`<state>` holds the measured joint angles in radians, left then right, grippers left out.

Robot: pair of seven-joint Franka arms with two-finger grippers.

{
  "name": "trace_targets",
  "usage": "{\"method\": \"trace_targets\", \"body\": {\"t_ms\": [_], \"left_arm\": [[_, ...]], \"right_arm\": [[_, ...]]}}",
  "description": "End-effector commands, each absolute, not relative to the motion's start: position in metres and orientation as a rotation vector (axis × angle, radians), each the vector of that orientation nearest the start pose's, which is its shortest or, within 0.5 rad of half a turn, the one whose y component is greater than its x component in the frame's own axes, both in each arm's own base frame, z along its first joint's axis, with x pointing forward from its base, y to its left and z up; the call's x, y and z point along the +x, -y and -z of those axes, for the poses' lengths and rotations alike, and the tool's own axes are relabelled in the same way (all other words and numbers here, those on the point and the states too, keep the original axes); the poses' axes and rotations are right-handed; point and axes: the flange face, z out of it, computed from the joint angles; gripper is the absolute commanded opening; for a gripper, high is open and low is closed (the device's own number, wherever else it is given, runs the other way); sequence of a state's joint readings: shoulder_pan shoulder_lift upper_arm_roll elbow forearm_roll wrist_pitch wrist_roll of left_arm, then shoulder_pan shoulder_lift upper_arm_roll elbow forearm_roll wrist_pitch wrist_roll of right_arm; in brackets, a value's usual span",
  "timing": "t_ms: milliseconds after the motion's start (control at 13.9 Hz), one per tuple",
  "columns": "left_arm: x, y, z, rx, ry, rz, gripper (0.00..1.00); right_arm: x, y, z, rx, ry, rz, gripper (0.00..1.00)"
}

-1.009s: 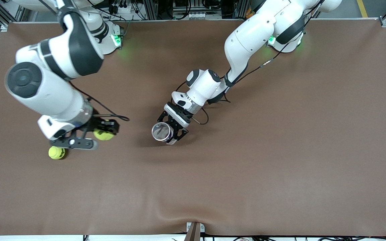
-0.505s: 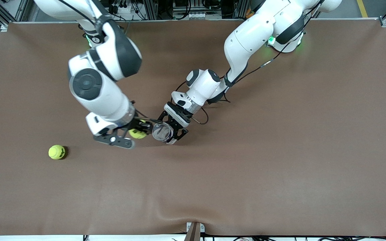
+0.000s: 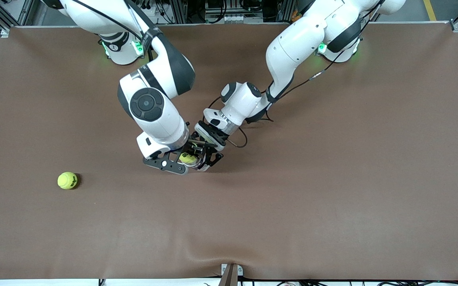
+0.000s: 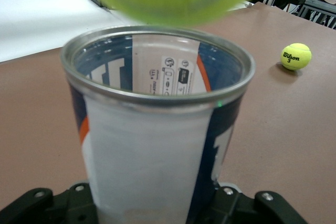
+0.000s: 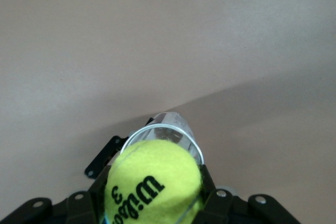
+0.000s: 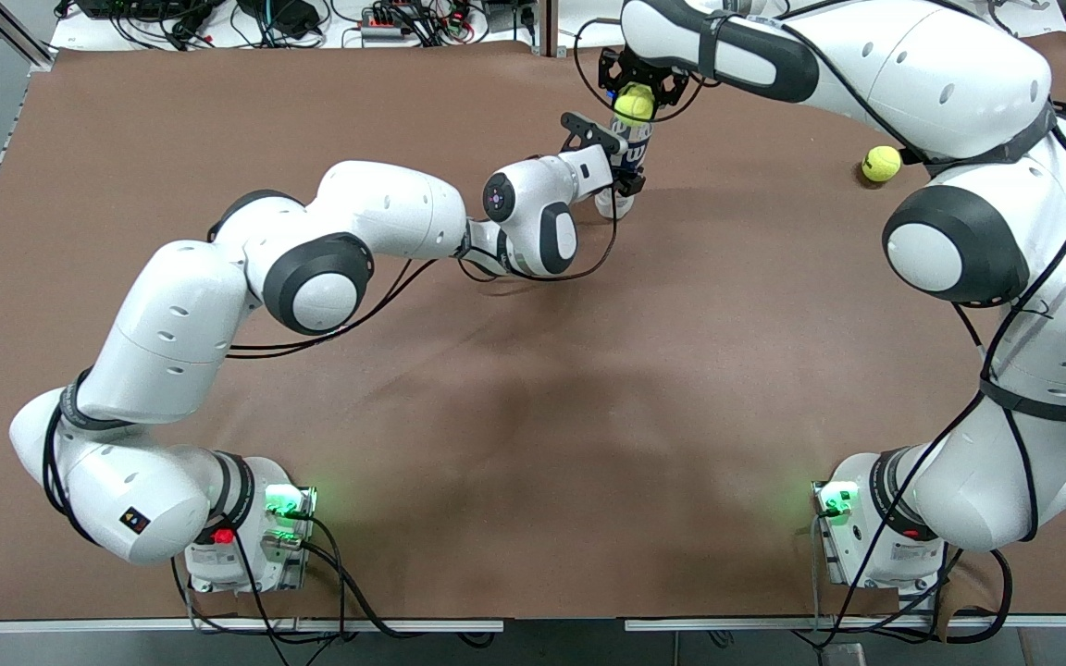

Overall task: Insert tennis ball vertically with right arm
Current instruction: 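Open the right gripper to drop the ball into the tube, then move the right gripper back toward the second tennis ball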

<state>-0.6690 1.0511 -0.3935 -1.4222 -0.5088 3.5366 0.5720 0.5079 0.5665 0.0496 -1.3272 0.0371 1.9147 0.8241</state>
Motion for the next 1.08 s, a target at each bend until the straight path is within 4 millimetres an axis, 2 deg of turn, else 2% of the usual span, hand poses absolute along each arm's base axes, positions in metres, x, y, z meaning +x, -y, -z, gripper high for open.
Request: {"method": "trace_targets", "body": {"t_ms": [0, 288, 360, 505, 865, 1009], "left_arm": [[0.490, 0.566, -0.192, -3.099, -1.022, 1.608, 0.66], [0.491, 0.566, -0.195, -3.097, -1.020, 1.615, 0.67], [0.492, 0.566, -0.195, -3.098, -1.015, 1.617, 0.67], [0.490, 0.567, -0.195, -3.098, -1.020, 1.619, 0.67], [0.491, 0.569, -0.197, -3.095, -1.021, 1.627, 0.67], [0.491, 0.569, -0.197, -3.095, -1.021, 1.627, 0.68]], "right_arm": [[0.612, -0.374, -0.400, -3.043, -0.467, -0.027, 0.00], [0.608, -0.382, -0.389, -3.047, -0.452, -0.030, 0.00], [0.608, -0.382, -0.389, -3.045, -0.452, -0.026, 0.05], [0.608, -0.382, -0.387, -3.043, -0.454, -0.022, 1.00], [0.610, -0.379, -0.390, -3.038, -0.472, -0.025, 1.00], [0.615, -0.367, -0.399, -3.039, -0.457, -0.024, 1.00]]}}
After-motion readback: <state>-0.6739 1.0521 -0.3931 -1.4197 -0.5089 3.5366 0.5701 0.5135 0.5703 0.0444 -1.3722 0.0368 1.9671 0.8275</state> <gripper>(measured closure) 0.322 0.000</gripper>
